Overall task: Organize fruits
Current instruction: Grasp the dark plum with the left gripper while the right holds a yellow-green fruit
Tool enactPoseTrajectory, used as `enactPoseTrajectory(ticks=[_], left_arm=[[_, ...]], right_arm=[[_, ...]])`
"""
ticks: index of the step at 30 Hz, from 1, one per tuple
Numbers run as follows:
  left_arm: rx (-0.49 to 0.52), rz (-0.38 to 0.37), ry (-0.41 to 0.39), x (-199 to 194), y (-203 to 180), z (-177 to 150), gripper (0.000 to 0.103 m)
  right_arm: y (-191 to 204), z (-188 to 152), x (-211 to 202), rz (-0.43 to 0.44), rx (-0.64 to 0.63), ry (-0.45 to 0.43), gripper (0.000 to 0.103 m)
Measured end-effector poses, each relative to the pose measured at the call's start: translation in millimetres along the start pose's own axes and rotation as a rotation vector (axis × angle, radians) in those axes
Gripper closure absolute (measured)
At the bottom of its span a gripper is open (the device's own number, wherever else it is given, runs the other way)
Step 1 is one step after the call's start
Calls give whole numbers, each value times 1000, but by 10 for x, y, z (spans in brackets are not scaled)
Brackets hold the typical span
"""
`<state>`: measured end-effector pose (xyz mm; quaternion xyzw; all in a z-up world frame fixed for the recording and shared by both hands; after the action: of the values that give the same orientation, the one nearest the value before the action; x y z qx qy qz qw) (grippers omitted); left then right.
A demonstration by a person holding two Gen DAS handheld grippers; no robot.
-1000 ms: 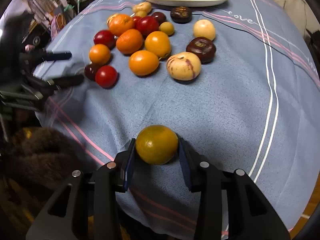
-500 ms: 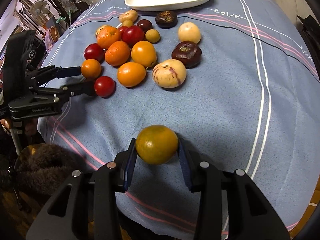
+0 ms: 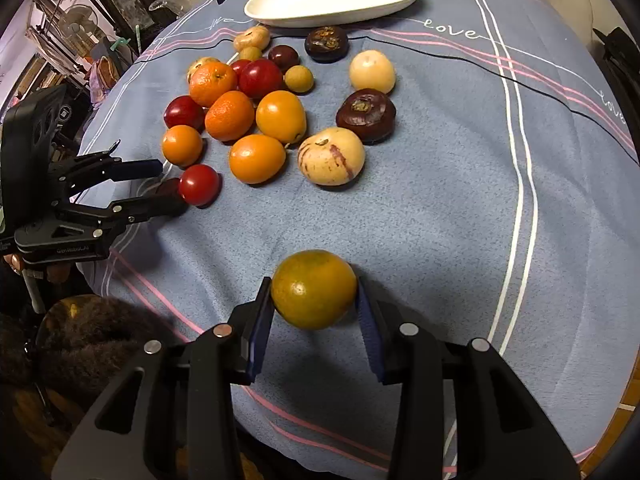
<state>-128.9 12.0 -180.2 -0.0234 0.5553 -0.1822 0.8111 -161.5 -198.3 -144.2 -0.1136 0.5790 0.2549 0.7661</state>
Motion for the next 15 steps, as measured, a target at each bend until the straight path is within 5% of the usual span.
enactPoseTrajectory(ticks=[7,9,10,15], left_arm=[[49,59,28,176,-142,67,40],[26,41,34,147,-122,98,53],[9,13,42,128,-109,119,69],[-13,54,33,37,-98,224,71]], right_arm=[[-72,85,41,19,1,-5,62],[-67,97,26,18,-3,-11,62],[-65,105,17,21,-5,-17,62],[-59,142,-29,14,-25,-34,62]])
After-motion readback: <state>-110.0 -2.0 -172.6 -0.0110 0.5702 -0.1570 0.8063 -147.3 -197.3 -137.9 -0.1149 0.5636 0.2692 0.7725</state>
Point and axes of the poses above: each gripper's, at about its wrist camera, not at the fingertips, and x roughly the way its jaws point, y to its left, z to its top, the point moved 1 cm from there along x, roughly the way its jaws point, and after that the axes turned 13 degrees about -x, right-handed, at the moved point
